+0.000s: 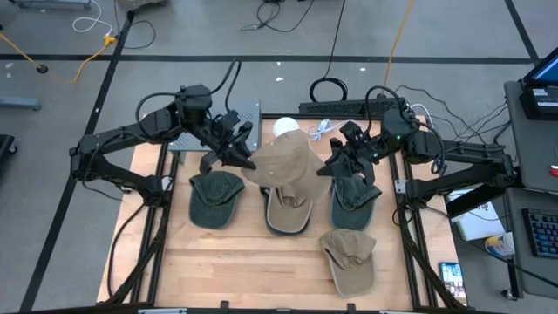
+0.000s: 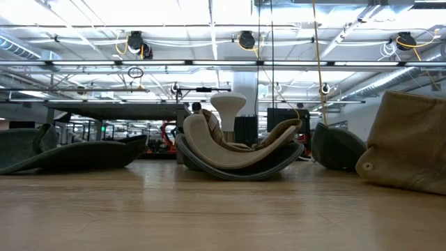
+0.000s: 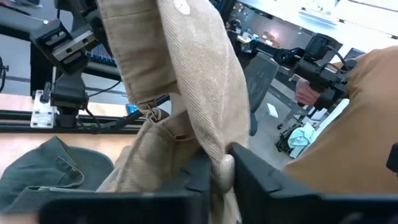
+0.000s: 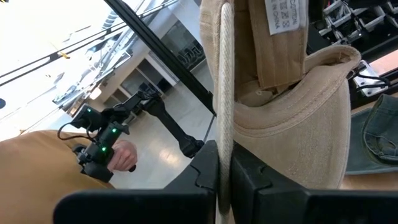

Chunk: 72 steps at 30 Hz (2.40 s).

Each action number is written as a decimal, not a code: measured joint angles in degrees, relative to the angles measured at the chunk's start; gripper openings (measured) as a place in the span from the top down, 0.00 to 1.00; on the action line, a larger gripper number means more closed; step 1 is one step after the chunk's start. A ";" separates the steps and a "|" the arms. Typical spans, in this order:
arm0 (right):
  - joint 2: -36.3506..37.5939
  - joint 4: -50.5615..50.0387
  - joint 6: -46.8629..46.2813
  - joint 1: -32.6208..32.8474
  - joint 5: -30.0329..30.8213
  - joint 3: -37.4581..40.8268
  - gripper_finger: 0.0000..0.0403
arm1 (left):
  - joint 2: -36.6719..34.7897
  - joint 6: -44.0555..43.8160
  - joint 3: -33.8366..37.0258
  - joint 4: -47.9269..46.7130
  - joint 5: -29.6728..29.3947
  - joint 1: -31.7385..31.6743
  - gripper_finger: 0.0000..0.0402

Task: Pick & Place hat
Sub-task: Put the left brown cap on the shelf

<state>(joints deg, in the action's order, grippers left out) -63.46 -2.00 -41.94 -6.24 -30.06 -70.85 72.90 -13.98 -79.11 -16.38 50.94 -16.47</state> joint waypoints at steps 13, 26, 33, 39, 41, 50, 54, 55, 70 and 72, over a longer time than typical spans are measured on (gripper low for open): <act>1.21 0.50 5.46 -1.02 0.00 0.00 0.87 | -1.52 -7.56 -0.02 1.85 -1.64 -3.30 0.94; 8.40 0.50 10.05 -6.89 -0.05 0.00 0.82 | -2.47 -20.62 -3.14 1.50 -4.90 -9.35 0.94; 10.71 0.52 19.04 -8.44 -0.03 0.00 0.82 | -2.27 -23.76 -10.30 1.89 -9.02 -11.62 0.94; 10.08 0.52 28.37 -8.40 4.07 0.00 0.82 | -2.32 -24.28 -14.70 1.74 -12.81 -13.72 0.94; 9.56 0.52 28.50 -8.41 7.99 0.00 0.82 | -2.32 -24.26 -15.13 1.67 -14.32 -14.47 0.94; 7.62 0.72 28.55 -8.41 12.00 0.00 0.82 | -2.30 -22.78 -15.17 -2.86 -20.22 -18.47 0.94; 6.92 0.66 28.55 -8.41 12.01 0.00 0.82 | -2.27 -22.28 -15.17 -5.02 -20.44 -19.80 0.94; 6.86 0.66 28.55 -8.41 12.00 0.00 0.82 | -2.27 -22.28 -15.17 -5.18 -20.26 -19.97 0.94; 6.02 0.70 27.95 -8.39 16.69 0.00 0.82 | -2.29 -20.65 -15.17 -9.39 -16.89 -20.26 0.94; 5.36 0.68 27.83 -8.44 16.62 0.00 0.81 | -2.29 -20.65 -15.17 -10.01 -16.14 -20.26 0.94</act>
<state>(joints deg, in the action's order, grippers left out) -58.11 -1.31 -14.11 -14.68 -13.44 -70.85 70.61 -34.63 -94.28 -26.39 34.80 -36.73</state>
